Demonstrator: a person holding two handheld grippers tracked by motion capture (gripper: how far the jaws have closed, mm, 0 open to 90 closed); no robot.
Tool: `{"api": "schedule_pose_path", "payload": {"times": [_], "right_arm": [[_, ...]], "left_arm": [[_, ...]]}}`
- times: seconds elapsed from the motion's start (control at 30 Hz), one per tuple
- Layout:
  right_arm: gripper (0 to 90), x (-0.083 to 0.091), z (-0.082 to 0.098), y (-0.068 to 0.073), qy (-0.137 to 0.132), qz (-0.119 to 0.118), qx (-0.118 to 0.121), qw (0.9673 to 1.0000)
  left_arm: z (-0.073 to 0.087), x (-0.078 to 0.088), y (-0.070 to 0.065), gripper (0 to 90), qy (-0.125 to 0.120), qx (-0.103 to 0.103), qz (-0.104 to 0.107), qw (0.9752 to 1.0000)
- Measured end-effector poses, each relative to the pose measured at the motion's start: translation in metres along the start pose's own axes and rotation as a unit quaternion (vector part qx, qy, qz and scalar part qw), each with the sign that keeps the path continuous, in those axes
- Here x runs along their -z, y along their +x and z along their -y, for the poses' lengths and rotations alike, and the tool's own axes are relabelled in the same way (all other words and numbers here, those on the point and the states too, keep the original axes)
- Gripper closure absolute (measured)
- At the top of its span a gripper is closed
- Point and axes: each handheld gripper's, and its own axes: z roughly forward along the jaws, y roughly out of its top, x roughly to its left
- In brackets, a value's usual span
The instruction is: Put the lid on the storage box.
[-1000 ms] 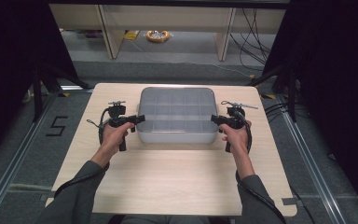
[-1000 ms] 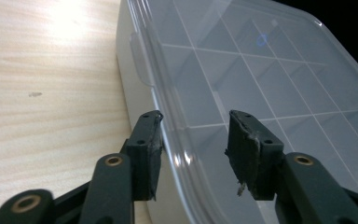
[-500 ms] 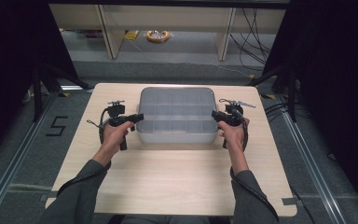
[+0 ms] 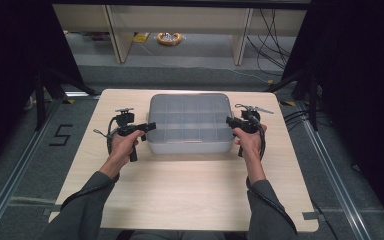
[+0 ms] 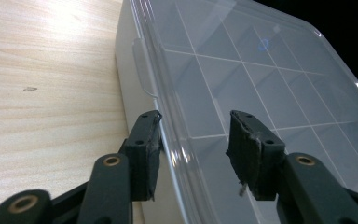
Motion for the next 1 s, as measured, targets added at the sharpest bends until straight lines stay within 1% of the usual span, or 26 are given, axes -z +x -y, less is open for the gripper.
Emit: {"api": "schedule_pose_path", "payload": {"times": [0.03, 0.07, 0.1, 0.17, 0.2, 0.23, 0.27, 0.33, 0.37, 0.4, 0.43, 0.47, 0.53, 0.57, 0.6, 0.67, 0.7, 0.73, 0.77, 0.8, 0.83, 0.87, 0.9, 0.93, 0.97, 1.0], "right_arm": [[64.1, 0.001, -0.001, 0.0, 0.006, -0.003, 0.002, 1.0], [64.1, 0.0, 0.0, 0.0, 0.002, 0.006, 0.01, 0.9999], [64.0, 0.001, 0.0, 0.0, 0.005, 0.005, 0.011, 0.9999], [64.0, 0.001, 0.0, 0.0, 0.006, 0.007, 0.011, 0.9999], [63.9, 0.002, -0.001, 0.001, 0.009, -0.001, 0.004, 1.0], [62.6, 0.001, -0.001, 0.0, 0.005, 0.005, 0.008, 0.9999], [61.9, 0.001, -0.001, 0.0, 0.006, 0.001, 0.01, 0.9999], [60.3, 0.001, -0.001, 0.0, 0.005, 0.003, 0.006, 1.0], [58.1, 0.002, -0.002, 0.002, 0.003, 0.004, -0.005, 1.0], [57.3, 0.003, -0.003, 0.0, 0.002, 0.009, 0.004, 1.0], [55.5, 0.008, -0.005, 0.002, 0.003, 0.015, -0.009, 0.9998], [54.8, 0.011, -0.007, -0.001, -0.003, 0.01, 0.005, 0.9999], [54.4, 0.014, -0.008, -0.002, -0.007, 0.01, 0.011, 0.9999], [53.3, 0.023, -0.01, 0.002, -0.008, -0.002, -0.006, 0.9999], [53.0, 0.026, -0.011, -0.001, -0.011, -0.006, 0.02, 0.9997], [52.3, 0.031, -0.011, 0.0, -0.007, -0.011, 0.023, 0.9997], [51.7, 0.038, -0.009, 0.004, -0.003, -0.015, 0.01, 0.9998], [51.7, 0.038, -0.009, 0.004, -0.003, -0.015, 0.01, 0.9998], [51.2, 0.044, -0.008, 0.003, -0.006, -0.021, 0.031, 0.9993], [50.2, 0.046, -0.007, 0.003, -0.005, -0.023, 0.034, 0.9991], [50.2, 0.046, -0.007, 0.003, -0.005, -0.023, 0.034, 0.9991], [50.0, 0.051, -0.006, 0.009, 0.008, -0.023, 0.002, 0.9997], [49.0, 0.054, -0.003, 0.009, 0.0, -0.033, 0.019, 0.9993], [47.6, 0.056, -0.002, 0.01, 0.002, -0.037, 0.019, 0.9991], [46.2, 0.058, -0.001, 0.009, -0.001, -0.04, 0.033, 0.9986], [45.0, 0.06, 0.002, 0.013, 0.002, -0.043, 0.014, 0.999]], "left_arm": [[0.0, 0.0, 0.0, 52.5, 0.002, -0.002, -0.001, 1.0], [0.0, 0.0, 0.0, 52.5, 0.002, 0.0, -0.001, 1.0], [-0.001, 0.0, 0.0, 52.5, -0.001, 0.006, 0.001, 1.0], [-0.001, 0.001, 0.001, 52.5, 0.002, 0.007, 0.002, 1.0], [-0.002, 0.001, 0.0, 52.2, -0.001, 0.013, 0.005, 0.9999], [-0.002, 0.003, 0.0, 50.9, -0.002, 0.017, 0.009, 0.9998], [-0.003, 0.005, 0.0, 50.6, -0.003, 0.018, 0.01, 0.9998], [-0.003, 0.007, 0.001, 47.4, -0.004, 0.019, 0.01, 0.9998], [-0.003, 0.01, 0.001, 47.4, -0.007, 0.021, 0.008, 0.9997], [-0.003, 0.013, 0.001, 45.7, -0.008, 0.018, 0.006, 0.9998], [-0.003, 0.021, 0.002, 44.6, -0.014, 0.019, 0.012, 0.9996], [-0.003, 0.021, 0.002, 44.2, -0.014, 0.019, 0.012, 0.9996], [-0.001, 0.031, 0.004, 43.6, -0.02, 0.015, 0.018, 0.9995], [0.001, 0.04, 0.005, 43.3, -0.024, 0.014, 0.027, 0.9993], [0.003, 0.045, 0.006, 43.0, -0.023, 0.008, 0.029, 0.9993], [0.005, 0.049, 0.006, 42.7, -0.023, 0.003, 0.031, 0.9992], [0.01, 0.057, 0.007, 42.3, -0.023, -0.003, 0.037, 0.999], [0.01, 0.057, 0.007, 42.2, -0.023, -0.003, 0.037, 0.999], [0.012, 0.061, 0.007, 42.2, -0.023, -0.006, 0.041, 0.9989], [0.016, 0.067, 0.006, 42.2, -0.026, -0.012, 0.047, 0.9985], [0.016, 0.067, 0.006, 42.1, -0.026, -0.012, 0.047, 0.9985], [0.018, 0.07, 0.005, 42.1, -0.025, -0.014, 0.049, 0.9984], [0.021, 0.074, 0.005, 41.9, -0.023, -0.02, 0.056, 0.998], [0.021, 0.074, 0.005, 41.6, -0.023, -0.02, 0.056, 0.998], [0.025, 0.077, 0.004, 41.3, -0.022, -0.021, 0.062, 0.9976], [0.027, 0.078, 0.003, 41.2, -0.021, -0.024, 0.065, 0.9973]]}}
